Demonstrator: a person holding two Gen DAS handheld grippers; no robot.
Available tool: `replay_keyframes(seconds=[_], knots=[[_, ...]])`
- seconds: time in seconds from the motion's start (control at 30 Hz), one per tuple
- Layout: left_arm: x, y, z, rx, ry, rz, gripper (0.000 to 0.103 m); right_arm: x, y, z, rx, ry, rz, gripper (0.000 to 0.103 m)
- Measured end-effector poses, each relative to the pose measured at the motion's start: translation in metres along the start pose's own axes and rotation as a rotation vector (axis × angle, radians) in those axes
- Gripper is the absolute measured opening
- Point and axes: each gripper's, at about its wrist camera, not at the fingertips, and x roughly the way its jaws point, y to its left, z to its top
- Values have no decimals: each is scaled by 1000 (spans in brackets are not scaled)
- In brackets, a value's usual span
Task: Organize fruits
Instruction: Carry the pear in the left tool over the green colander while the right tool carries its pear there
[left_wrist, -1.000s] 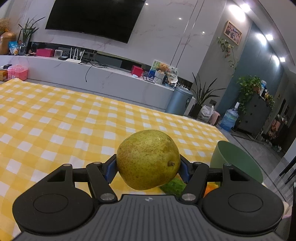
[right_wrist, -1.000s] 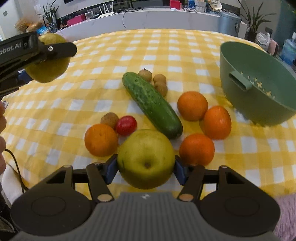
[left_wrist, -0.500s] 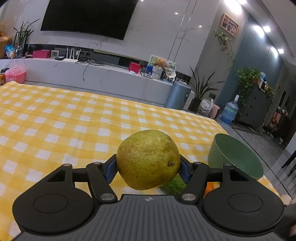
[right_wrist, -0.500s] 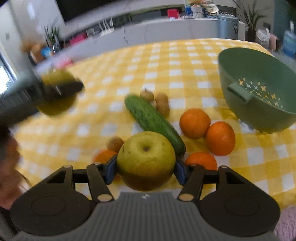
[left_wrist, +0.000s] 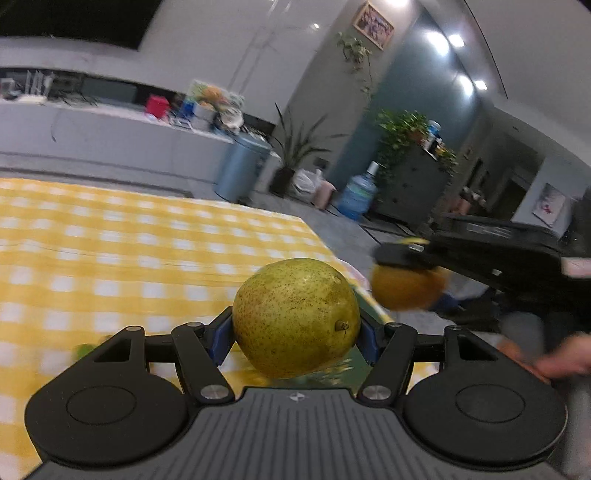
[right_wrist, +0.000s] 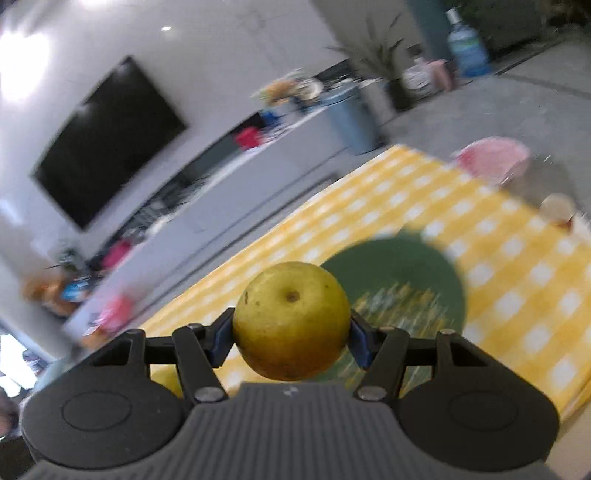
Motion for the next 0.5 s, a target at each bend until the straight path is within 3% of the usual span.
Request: replay_keyframes(seconds=[0.13,0.33,0.5], knots=[[41,-1,9,-19,100,-29,75,24,-13,17,-16,-9,-87,59],[89,5,8,-31,237,-13,75,56,-53,-10,83,111,-18,59],[120,-2,5,31,306,-11,75,68,-73,-18,116,103,-64,59]])
